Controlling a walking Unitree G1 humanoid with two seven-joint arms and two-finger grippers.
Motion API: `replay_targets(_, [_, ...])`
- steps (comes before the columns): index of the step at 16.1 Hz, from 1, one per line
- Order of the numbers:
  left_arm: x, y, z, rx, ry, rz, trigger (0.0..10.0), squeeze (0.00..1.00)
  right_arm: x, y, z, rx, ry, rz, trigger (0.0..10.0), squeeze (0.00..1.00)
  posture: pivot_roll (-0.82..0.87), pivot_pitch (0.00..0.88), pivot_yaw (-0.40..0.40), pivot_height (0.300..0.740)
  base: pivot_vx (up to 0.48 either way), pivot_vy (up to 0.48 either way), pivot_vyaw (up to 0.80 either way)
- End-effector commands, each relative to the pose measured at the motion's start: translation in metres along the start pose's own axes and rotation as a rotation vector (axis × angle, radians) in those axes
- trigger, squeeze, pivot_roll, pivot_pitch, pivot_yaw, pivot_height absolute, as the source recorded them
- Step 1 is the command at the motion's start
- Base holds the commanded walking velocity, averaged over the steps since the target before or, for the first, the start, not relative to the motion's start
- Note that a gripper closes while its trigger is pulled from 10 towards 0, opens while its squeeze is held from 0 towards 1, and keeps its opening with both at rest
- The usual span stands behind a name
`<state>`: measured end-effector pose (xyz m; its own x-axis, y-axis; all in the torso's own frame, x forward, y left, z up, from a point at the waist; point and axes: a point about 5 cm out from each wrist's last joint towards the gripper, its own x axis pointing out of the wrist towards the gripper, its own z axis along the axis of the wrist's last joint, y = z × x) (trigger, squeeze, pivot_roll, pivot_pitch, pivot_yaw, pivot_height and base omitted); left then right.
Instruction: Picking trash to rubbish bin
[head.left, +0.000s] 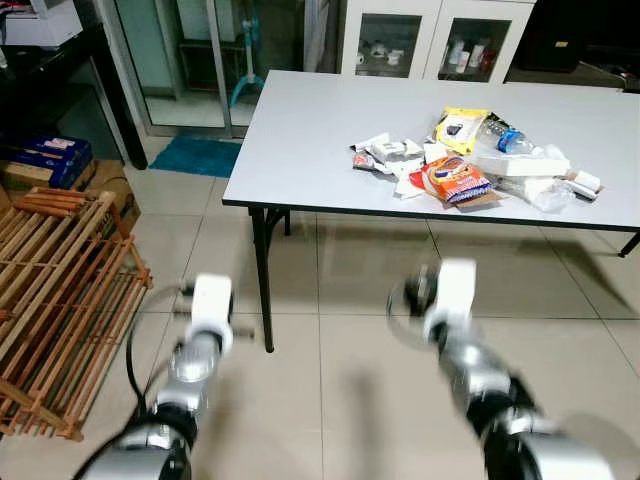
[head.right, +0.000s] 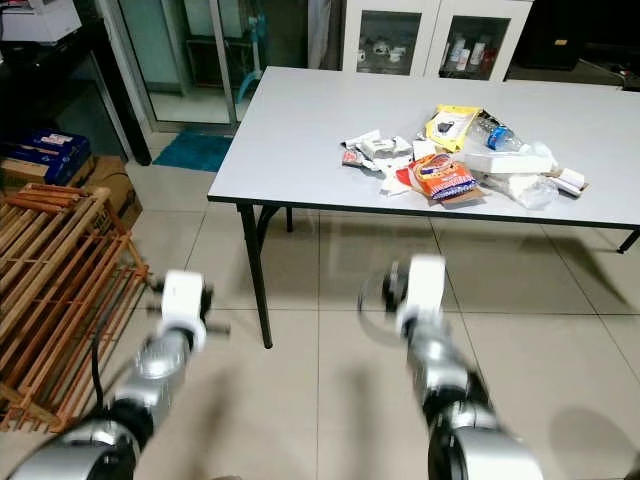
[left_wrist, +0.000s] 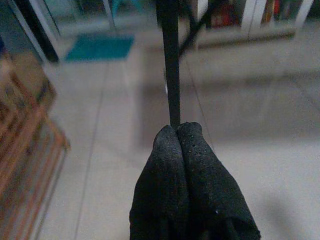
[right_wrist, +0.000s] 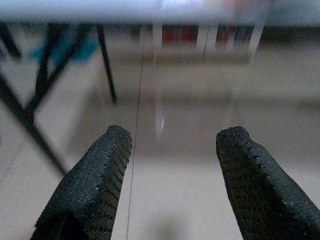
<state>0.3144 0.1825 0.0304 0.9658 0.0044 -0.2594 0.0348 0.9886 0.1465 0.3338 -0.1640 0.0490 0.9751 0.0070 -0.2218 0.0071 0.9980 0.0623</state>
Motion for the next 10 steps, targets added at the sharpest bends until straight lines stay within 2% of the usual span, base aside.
replay_targets(1, [0.003,0.003,0.011,0.001,-0.052,0.020,10.0,0.00,0.002,-0.002,0.010,0.011,-0.048,-0.011,10.0,0.00,0.04,0.000,-0.039,0.740,0.000,0.000,0.00])
replay_targets(2, [0.008,0.010,0.029,0.009,-0.131,0.042,10.0,0.00,0.009,-0.003,0.037,0.017,-0.150,-0.018,10.0,0.00,0.04,0.000,-0.041,0.740,0.000,0.000,0.00])
replay_targets(3, [0.009,0.015,0.038,0.002,-0.169,0.062,10.0,0.00,0.012,-0.004,0.050,0.021,-0.201,-0.024,10.0,0.00,0.04,0.000,-0.043,0.740,0.000,0.000,0.00])
replay_targets(4, [0.011,0.025,0.054,-0.009,-0.245,0.102,10.0,0.00,0.015,-0.006,0.077,0.017,-0.304,-0.029,10.0,0.00,0.04,0.000,-0.046,0.740,0.259,0.000,0.00])
replay_targets(5, [0.011,0.028,0.054,0.035,-0.241,0.118,10.0,0.00,0.016,-0.006,0.086,0.008,-0.332,-0.027,10.0,0.00,0.04,0.000,-0.049,0.740,0.326,0.000,0.00])
replay_targets(6, [0.013,0.036,0.060,0.060,-0.246,0.108,10.0,0.00,0.016,-0.006,0.091,0.005,-0.345,-0.019,10.0,0.00,0.05,0.000,-0.057,0.740,0.356,0.000,0.00])
replay_targets(7, [0.016,0.061,0.073,0.133,-0.233,0.134,10.0,0.00,0.017,-0.004,0.093,-0.010,-0.350,-0.002,10.0,0.00,0.05,0.000,-0.055,0.740,0.371,0.000,0.00])
replay_targets(8, [0.016,0.069,0.075,0.147,-0.225,0.153,10.0,0.00,0.017,-0.004,0.094,-0.011,-0.351,0.000,10.0,0.00,0.05,0.000,-0.052,0.740,0.368,0.000,0.00])
replay_targets(9, [0.015,0.088,0.087,0.137,-0.246,0.222,10.0,0.00,0.017,-0.004,0.094,-0.014,-0.352,-0.002,10.0,0.00,0.04,0.000,-0.047,0.740,0.371,0.000,0.00])
replay_targets(10, [0.015,0.105,0.110,0.034,-0.319,0.286,10.0,0.00,0.016,-0.004,0.095,0.003,-0.355,-0.011,10.0,0.00,0.04,0.000,-0.046,0.740,0.371,0.000,0.00])
